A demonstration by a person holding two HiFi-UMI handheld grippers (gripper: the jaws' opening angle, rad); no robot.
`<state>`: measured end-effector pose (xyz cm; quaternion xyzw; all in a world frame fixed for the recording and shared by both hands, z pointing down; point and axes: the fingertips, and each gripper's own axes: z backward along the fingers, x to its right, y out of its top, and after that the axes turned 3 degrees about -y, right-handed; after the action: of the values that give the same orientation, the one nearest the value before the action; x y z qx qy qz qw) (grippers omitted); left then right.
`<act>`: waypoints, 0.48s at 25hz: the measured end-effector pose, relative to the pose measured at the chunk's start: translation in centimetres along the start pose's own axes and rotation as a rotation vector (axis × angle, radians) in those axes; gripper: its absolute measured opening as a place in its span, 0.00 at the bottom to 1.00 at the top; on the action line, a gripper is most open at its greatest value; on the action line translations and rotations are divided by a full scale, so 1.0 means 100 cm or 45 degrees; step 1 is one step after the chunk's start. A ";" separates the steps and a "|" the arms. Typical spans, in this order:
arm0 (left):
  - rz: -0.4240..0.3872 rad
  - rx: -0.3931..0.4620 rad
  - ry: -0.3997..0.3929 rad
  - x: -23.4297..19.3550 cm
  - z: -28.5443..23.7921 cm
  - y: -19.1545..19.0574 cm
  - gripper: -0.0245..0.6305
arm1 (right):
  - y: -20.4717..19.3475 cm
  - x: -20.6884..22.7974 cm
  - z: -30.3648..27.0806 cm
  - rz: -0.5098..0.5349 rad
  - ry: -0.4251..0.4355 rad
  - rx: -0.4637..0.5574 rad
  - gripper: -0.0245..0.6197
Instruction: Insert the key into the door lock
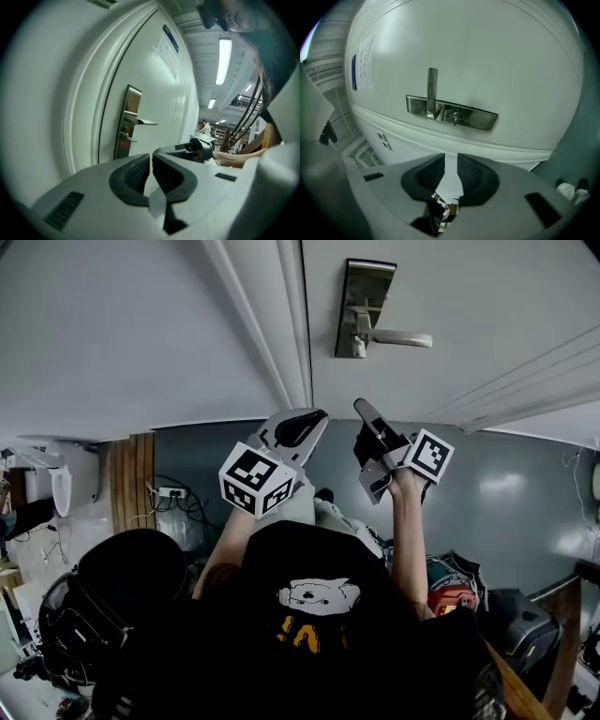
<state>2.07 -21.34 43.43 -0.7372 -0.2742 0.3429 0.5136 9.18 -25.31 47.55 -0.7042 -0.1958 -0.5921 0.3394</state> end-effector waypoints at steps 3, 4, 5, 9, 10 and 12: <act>0.028 -0.017 0.030 -0.011 0.001 -0.009 0.07 | -0.006 0.007 -0.003 -0.002 -0.022 -0.019 0.14; 0.038 -0.024 0.038 -0.015 0.000 -0.012 0.07 | -0.008 0.011 -0.005 -0.006 -0.030 -0.027 0.14; 0.047 -0.029 0.046 -0.018 0.001 -0.015 0.07 | -0.009 0.015 -0.005 -0.008 -0.041 -0.034 0.14; 0.072 -0.050 0.075 -0.028 0.012 -0.023 0.07 | -0.020 0.024 -0.008 -0.005 -0.083 -0.050 0.14; 0.077 -0.055 0.083 -0.030 0.016 -0.025 0.07 | -0.023 0.025 -0.009 -0.007 -0.089 -0.051 0.14; 0.090 -0.060 0.095 -0.035 0.024 -0.030 0.07 | -0.030 0.027 -0.012 -0.013 -0.096 -0.053 0.14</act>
<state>-2.12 -21.69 46.46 -0.7705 -0.2367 0.3265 0.4936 6.90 -24.45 50.98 -0.7318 -0.1997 -0.5709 0.3139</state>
